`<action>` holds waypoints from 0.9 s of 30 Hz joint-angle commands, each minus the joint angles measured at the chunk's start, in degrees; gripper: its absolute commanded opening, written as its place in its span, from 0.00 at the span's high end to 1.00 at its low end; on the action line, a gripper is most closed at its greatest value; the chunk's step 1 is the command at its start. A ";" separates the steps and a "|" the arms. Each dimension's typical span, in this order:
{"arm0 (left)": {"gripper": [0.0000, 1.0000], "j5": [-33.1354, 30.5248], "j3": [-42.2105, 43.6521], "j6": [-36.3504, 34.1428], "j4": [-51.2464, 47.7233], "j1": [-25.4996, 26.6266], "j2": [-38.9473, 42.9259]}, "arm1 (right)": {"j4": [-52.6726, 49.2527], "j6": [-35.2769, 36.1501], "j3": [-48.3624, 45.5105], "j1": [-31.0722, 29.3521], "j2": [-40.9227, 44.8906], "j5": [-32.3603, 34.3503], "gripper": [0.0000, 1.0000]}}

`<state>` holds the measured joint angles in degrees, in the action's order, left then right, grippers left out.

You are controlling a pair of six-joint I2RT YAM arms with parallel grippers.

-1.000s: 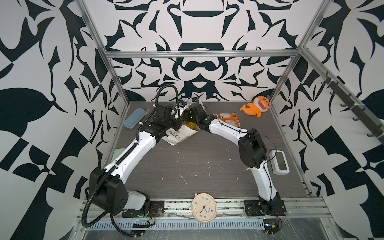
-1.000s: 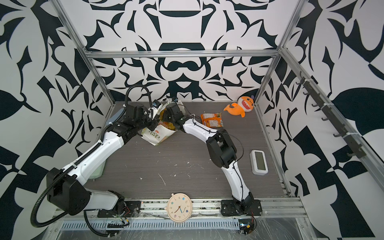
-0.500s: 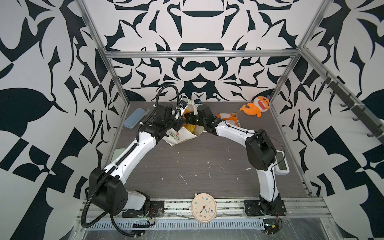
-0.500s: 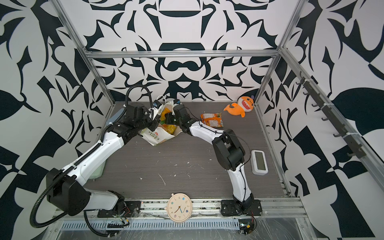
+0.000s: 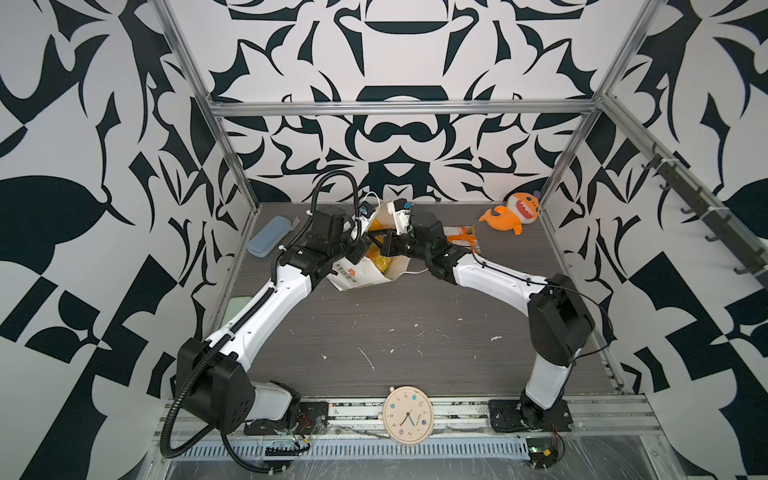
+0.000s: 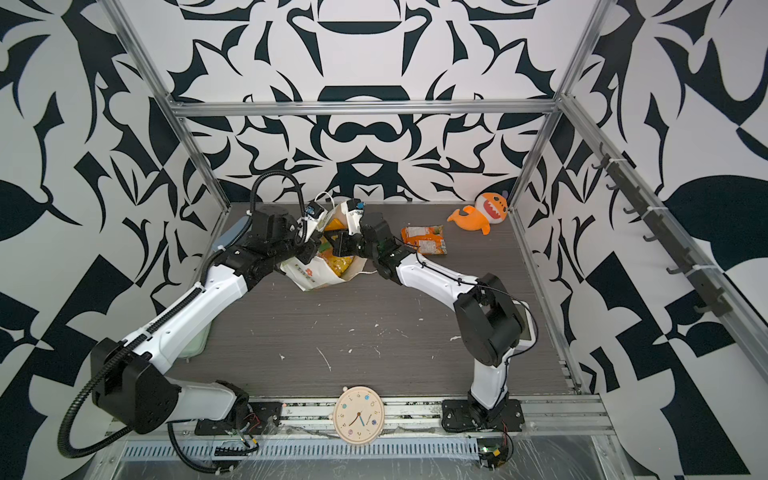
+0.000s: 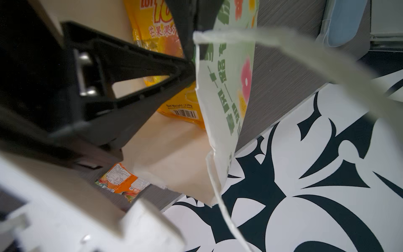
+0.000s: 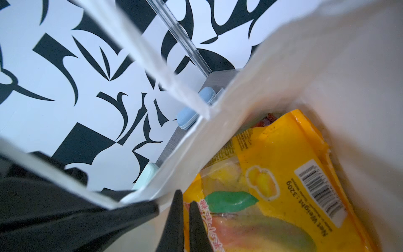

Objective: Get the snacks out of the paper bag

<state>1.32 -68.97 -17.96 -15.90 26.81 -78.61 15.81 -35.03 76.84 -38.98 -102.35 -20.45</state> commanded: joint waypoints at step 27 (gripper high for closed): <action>1.00 2.41 -0.29 1.04 1.84 1.76 0.47 | -29.18 7.80 11.01 0.24 -7.22 19.86 0.00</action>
<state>3.07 -68.23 -17.12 -15.20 28.53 -78.28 -9.02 -23.62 84.79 -38.98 -110.26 -2.26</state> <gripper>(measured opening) 0.041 0.997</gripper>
